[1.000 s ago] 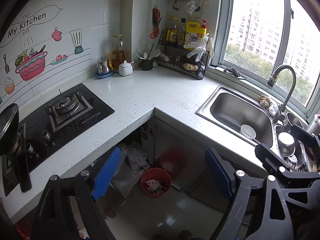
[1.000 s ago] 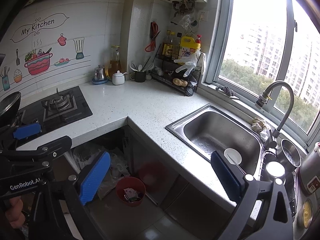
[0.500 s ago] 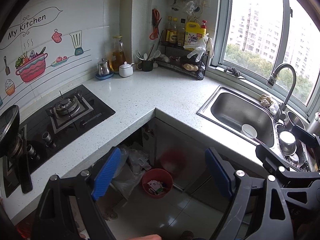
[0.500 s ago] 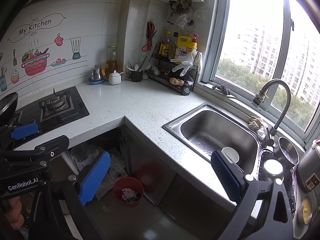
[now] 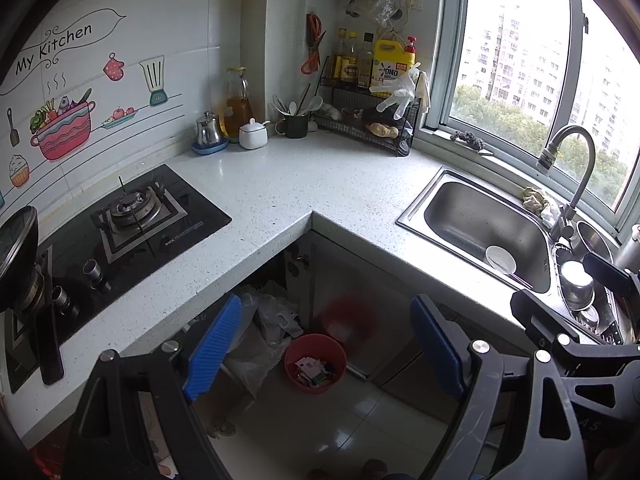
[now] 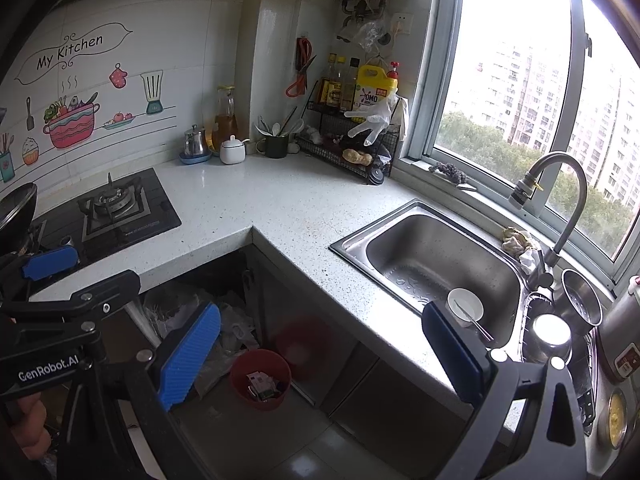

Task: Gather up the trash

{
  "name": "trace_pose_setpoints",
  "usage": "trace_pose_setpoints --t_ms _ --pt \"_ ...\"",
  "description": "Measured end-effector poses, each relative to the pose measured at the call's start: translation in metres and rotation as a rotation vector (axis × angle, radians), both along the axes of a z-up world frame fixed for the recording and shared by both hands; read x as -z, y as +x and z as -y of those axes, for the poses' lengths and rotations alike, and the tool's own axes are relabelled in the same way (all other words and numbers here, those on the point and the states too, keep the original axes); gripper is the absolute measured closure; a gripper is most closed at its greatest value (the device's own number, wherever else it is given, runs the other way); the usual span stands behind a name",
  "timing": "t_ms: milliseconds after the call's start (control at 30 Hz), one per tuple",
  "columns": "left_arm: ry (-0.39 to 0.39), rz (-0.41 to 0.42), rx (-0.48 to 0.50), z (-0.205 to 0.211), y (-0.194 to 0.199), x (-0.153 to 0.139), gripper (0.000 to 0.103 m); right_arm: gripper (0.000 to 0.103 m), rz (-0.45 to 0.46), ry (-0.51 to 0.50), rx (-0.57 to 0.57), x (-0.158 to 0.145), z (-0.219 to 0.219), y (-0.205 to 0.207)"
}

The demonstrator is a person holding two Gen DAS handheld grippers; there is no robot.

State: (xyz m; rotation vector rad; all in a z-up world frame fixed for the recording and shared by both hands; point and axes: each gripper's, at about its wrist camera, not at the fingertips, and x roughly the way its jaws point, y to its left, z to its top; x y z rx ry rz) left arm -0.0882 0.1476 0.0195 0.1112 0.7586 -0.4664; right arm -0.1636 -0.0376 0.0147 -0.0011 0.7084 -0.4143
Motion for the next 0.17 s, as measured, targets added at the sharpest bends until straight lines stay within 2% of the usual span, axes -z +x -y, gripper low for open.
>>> trace_pose_setpoints --t_ms 167 --pt "-0.001 -0.005 0.002 -0.0029 0.0026 0.0012 0.019 0.002 -0.002 0.001 -0.002 0.0 0.0002 0.0013"
